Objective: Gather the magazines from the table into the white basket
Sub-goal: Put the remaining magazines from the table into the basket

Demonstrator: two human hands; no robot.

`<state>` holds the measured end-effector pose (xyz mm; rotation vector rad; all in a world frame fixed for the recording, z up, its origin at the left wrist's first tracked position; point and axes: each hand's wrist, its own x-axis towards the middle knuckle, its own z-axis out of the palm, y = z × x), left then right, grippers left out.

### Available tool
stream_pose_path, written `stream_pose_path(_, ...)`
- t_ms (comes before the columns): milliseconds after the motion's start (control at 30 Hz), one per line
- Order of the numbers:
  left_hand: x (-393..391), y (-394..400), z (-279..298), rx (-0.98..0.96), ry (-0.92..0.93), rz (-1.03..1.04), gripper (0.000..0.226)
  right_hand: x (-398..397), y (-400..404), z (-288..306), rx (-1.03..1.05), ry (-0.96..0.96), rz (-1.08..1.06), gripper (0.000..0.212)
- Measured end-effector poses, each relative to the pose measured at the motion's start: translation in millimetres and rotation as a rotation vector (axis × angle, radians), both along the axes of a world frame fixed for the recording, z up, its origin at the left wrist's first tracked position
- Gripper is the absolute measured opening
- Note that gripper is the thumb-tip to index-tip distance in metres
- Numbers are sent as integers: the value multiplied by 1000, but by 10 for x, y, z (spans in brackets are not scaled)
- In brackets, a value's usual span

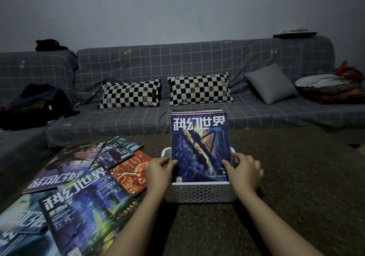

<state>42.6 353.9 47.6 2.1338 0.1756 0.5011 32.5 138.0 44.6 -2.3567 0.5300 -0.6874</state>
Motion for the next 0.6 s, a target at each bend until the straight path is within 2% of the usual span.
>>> stream_pose_path(67, -97, 18, 30, -39, -41, -11, 38, -97, 126, 31, 11, -87, 91, 38)
stream_pose_path(233, -400, 209, 103, -94, -68, -20, 27, -344, 638, 138, 133, -206, 447, 28)
stream_pose_path(333, -617, 439, 100, -92, -79, 41, 23, -439, 1001, 138, 177, -192, 605, 24)
stream_pose_path(467, -902, 820, -8, -74, 0, 137, 25, -563, 1470, 21, 240, -201, 754, 20)
stream_pose_path(600, -1146, 1161, -169, 30, 76, 325, 26, -625, 1890, -223, 244, -132, 885, 22)
